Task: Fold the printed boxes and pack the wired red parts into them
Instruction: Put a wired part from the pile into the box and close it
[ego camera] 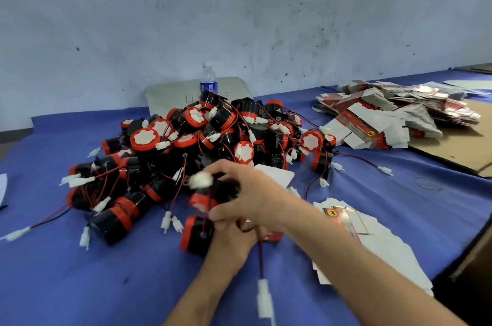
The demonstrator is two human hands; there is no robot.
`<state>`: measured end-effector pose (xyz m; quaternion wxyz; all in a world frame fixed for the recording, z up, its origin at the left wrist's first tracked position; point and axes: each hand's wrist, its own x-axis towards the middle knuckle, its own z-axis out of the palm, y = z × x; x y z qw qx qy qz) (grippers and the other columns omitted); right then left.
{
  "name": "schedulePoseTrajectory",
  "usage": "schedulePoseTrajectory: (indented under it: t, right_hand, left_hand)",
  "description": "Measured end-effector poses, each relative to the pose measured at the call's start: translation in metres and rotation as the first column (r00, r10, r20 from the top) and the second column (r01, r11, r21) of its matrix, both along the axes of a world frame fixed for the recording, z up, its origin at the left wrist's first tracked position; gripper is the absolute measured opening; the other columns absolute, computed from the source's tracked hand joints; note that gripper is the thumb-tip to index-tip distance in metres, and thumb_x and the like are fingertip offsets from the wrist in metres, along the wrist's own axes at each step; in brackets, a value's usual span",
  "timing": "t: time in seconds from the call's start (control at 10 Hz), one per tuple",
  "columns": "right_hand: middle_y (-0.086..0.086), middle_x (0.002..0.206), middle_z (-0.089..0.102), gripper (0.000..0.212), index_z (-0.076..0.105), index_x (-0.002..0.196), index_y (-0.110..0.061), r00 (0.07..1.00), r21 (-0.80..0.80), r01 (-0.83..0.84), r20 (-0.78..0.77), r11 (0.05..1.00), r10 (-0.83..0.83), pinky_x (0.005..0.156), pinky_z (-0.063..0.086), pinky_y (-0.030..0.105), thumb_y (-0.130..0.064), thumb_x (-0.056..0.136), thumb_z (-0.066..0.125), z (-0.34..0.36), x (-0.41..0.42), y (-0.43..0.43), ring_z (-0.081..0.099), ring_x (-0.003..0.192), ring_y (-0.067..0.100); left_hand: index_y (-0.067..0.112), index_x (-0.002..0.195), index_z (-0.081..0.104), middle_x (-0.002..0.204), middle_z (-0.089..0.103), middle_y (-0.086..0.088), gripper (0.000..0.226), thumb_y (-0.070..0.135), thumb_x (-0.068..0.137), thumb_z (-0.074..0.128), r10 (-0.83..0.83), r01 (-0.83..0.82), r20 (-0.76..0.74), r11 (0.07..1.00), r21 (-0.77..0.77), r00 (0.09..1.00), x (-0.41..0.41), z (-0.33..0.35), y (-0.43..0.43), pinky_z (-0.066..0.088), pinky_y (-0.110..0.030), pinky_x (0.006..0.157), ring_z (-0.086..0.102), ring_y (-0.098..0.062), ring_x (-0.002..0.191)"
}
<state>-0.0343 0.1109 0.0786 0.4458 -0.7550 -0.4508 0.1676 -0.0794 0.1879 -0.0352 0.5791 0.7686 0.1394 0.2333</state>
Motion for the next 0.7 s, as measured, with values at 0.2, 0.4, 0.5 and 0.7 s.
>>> schedulePoseTrajectory:
  t: [0.2,0.4,0.5,0.7]
  right_hand:
    - [0.011,0.090,0.068,0.038,0.062,0.106,-0.029,0.911,0.320,0.121,-0.411,0.940,0.023,0.041,0.048,0.025,-0.006,0.078,0.069,0.007,0.025,-0.068,0.060,0.042,0.026]
    - [0.011,0.081,0.067,0.018,0.059,0.101,-0.024,0.922,0.211,0.299,-0.316,0.931,-0.225,0.036,0.033,0.023,-0.012,0.088,0.059,-0.016,0.042,-0.097,0.053,0.039,0.019]
    - [-0.014,0.082,0.069,0.017,0.061,0.096,-0.033,0.968,0.088,0.248,0.010,0.965,-0.250,0.046,0.038,0.009,-0.018,0.087,0.060,-0.026,0.038,-0.093,0.059,0.053,-0.001]
    - [-0.010,0.104,0.045,0.026,0.062,0.115,-0.024,0.885,-0.065,0.322,0.375,0.944,-0.276,0.076,0.044,0.025,-0.032,0.095,0.047,-0.046,0.026,-0.071,0.050,0.095,0.012]
  left_hand:
    - [0.027,0.110,0.045,0.109,0.065,0.008,0.064,0.028,0.064,0.089,-0.023,0.022,0.023,0.999,0.023,0.999,0.004,0.005,-0.001,0.053,-0.025,0.078,0.064,-0.009,0.100]
    - [0.038,0.104,0.049,0.102,0.067,0.016,0.071,0.067,0.046,0.076,-0.041,0.048,-0.053,0.990,0.135,0.998,-0.001,0.006,-0.007,0.052,-0.020,0.075,0.062,0.002,0.092]
    - [0.039,0.108,0.050,0.103,0.066,0.023,0.083,0.071,0.039,0.082,-0.052,0.054,-0.022,0.994,0.100,0.998,0.000,0.005,-0.011,0.050,-0.014,0.071,0.063,0.004,0.092]
    - [0.039,0.101,0.049,0.092,0.067,0.022,0.080,0.069,0.032,0.077,0.012,-0.005,-0.042,0.989,0.145,0.999,0.003,0.004,-0.015,0.042,-0.003,0.063,0.059,0.015,0.084]
